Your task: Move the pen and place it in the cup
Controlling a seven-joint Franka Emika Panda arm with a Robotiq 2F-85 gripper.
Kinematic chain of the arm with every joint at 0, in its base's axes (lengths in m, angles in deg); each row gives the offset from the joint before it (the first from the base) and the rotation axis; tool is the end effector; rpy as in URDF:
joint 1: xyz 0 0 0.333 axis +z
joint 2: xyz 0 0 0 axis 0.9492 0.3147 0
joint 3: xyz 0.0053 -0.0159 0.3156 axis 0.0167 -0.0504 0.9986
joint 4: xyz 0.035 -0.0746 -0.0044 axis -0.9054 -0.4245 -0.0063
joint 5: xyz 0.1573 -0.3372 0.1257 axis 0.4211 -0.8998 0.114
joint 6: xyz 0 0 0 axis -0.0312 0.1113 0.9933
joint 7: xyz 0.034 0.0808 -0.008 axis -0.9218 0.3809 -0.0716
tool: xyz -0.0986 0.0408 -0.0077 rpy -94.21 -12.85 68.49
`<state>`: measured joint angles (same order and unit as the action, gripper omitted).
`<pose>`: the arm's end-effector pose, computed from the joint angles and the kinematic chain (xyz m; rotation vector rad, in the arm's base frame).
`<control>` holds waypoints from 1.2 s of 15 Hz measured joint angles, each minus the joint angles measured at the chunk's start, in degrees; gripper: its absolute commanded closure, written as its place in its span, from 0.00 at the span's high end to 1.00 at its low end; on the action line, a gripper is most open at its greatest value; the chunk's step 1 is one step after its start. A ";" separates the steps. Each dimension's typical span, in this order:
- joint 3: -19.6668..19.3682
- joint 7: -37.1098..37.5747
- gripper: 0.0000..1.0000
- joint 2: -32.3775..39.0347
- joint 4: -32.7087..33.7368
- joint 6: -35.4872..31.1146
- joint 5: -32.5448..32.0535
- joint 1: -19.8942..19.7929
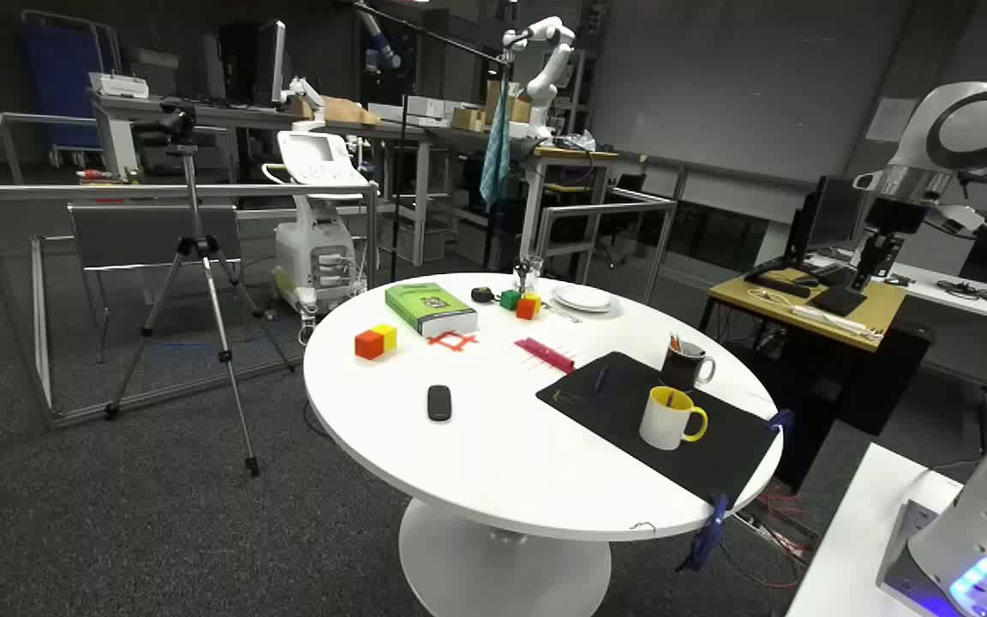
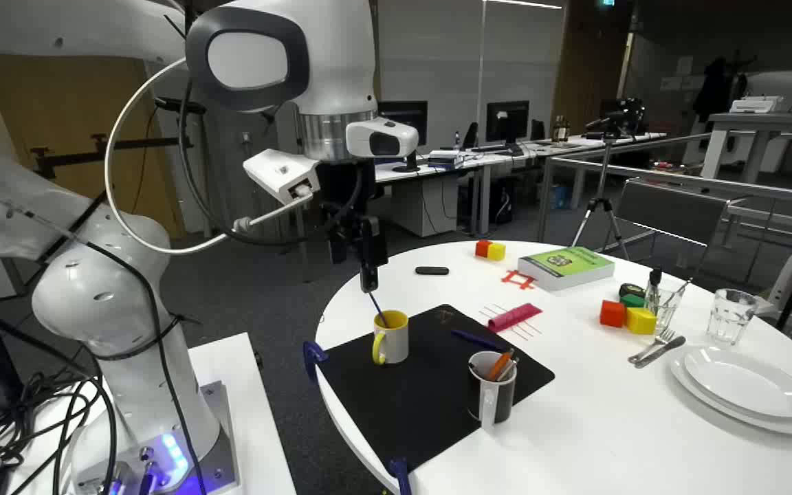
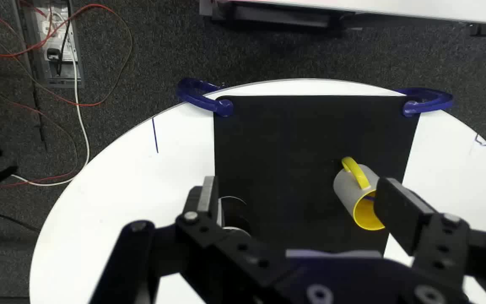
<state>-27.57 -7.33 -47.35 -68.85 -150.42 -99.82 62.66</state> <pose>0.2798 -0.1825 0.4772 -3.0927 -0.1203 -0.0796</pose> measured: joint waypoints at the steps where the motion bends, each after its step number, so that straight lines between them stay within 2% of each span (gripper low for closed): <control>1: 0.00 0.00 1.00 0.00 0.00 0.00 0.00 0.00; 10: 0.03 0.10 1.00 0.02 -0.06 -0.66 0.03 0.00; 18: 0.41 0.32 1.00 0.51 -2.18 -9.85 -1.66 -0.01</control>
<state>-27.16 -7.01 -46.85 -71.03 -160.27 -101.47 62.64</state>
